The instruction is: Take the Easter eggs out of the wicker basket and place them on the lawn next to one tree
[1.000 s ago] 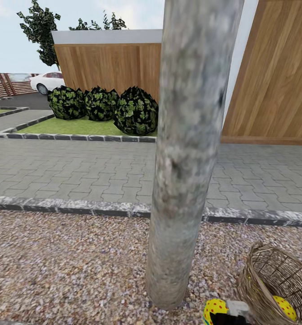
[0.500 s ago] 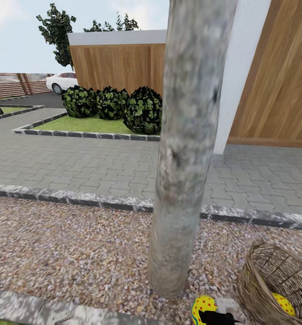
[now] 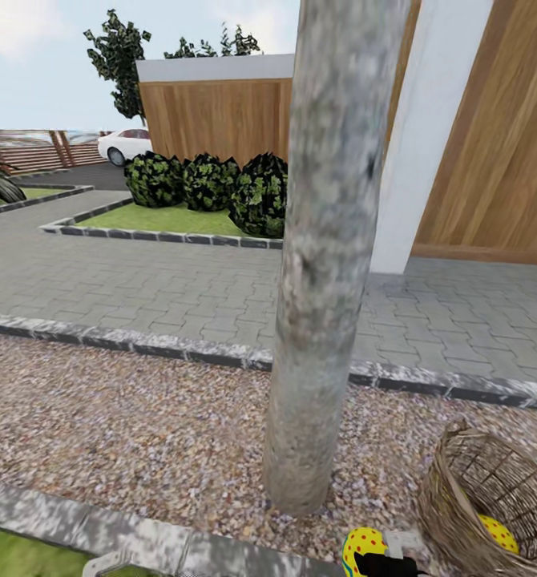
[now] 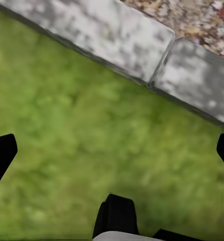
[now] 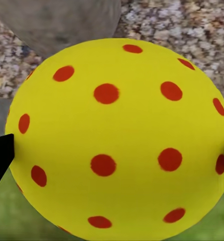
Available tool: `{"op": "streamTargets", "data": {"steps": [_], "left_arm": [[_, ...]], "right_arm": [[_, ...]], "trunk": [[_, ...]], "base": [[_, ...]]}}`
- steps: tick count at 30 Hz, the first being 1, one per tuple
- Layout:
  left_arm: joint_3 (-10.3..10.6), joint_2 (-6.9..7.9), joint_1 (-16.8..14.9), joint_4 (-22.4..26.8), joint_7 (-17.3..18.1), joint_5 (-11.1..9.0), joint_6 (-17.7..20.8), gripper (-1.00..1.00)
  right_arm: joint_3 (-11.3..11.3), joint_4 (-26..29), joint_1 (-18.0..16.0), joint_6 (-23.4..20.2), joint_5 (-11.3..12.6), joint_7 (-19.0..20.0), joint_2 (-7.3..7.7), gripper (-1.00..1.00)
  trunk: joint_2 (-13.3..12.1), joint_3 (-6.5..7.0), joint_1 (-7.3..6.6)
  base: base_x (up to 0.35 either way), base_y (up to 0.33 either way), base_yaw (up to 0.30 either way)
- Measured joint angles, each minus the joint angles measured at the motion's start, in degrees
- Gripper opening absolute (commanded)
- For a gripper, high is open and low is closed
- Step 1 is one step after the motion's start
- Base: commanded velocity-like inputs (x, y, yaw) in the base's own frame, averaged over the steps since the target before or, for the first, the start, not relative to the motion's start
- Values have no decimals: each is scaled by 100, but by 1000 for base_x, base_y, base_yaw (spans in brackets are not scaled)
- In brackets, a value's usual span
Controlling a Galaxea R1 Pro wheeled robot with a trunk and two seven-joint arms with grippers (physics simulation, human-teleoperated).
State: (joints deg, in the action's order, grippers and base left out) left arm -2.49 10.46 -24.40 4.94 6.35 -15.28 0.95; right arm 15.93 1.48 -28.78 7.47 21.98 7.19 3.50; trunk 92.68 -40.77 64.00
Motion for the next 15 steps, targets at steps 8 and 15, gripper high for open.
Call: {"op": "streamTargets", "data": {"steps": [8,15], "left_arm": [[0,4,1,1,-1,0,0,100],[0,5,0,0,5,0,0,100]], "right_arm": [[0,-4,4,7,0,-7,-1,-100],[0,4,7,7,-5,-6,0,-100]], "trunk": [[0,0,0],[0,0,0]], "base": [[0,-184,289],[-72,-83,156]]}}
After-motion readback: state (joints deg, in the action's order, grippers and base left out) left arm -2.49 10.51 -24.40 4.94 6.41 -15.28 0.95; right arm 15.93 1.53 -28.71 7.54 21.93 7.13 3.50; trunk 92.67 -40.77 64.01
